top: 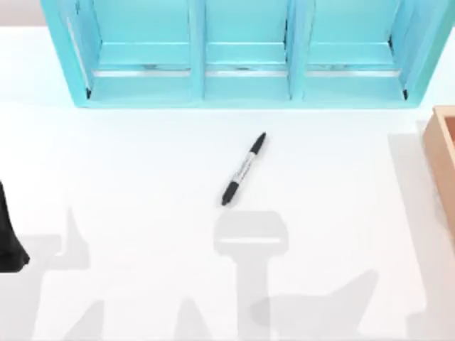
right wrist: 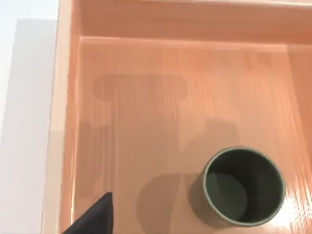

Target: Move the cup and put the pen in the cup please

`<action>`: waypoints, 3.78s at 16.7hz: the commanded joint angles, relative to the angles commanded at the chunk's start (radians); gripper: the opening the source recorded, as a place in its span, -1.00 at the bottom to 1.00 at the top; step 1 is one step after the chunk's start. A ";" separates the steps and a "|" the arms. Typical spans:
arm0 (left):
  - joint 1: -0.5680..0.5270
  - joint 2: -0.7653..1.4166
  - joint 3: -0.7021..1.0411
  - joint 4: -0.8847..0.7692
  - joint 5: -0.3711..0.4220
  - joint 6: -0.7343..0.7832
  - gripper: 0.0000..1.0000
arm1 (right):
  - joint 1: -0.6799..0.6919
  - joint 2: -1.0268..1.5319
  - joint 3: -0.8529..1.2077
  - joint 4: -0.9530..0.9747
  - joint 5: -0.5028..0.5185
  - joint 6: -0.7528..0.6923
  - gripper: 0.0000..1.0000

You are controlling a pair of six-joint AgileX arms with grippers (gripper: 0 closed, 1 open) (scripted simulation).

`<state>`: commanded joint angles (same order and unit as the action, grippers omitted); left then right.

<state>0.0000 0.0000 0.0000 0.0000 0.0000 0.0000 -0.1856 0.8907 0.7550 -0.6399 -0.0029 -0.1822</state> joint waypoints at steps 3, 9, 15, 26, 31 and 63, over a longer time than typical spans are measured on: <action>0.000 0.000 0.000 0.000 0.000 0.000 1.00 | -0.061 0.294 0.230 -0.208 0.001 -0.056 1.00; 0.000 0.000 0.000 0.000 0.000 0.000 1.00 | -0.160 0.743 0.619 -0.533 0.003 -0.147 1.00; 0.000 0.000 0.000 0.000 0.000 0.000 1.00 | -0.199 0.922 0.786 -0.661 0.002 -0.187 1.00; 0.000 0.000 0.000 0.000 0.000 0.000 1.00 | -0.194 0.966 0.610 -0.430 0.002 -0.182 1.00; 0.000 0.000 0.000 0.000 0.000 0.000 1.00 | -0.195 1.005 0.487 -0.279 0.002 -0.181 1.00; 0.000 0.000 0.000 0.000 0.000 0.000 1.00 | -0.010 0.957 0.672 -0.519 0.001 0.002 -1.00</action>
<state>0.0000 0.0000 0.0000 0.0000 0.0000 0.0000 -0.1960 1.8475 1.4265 -1.1588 -0.0019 -0.1805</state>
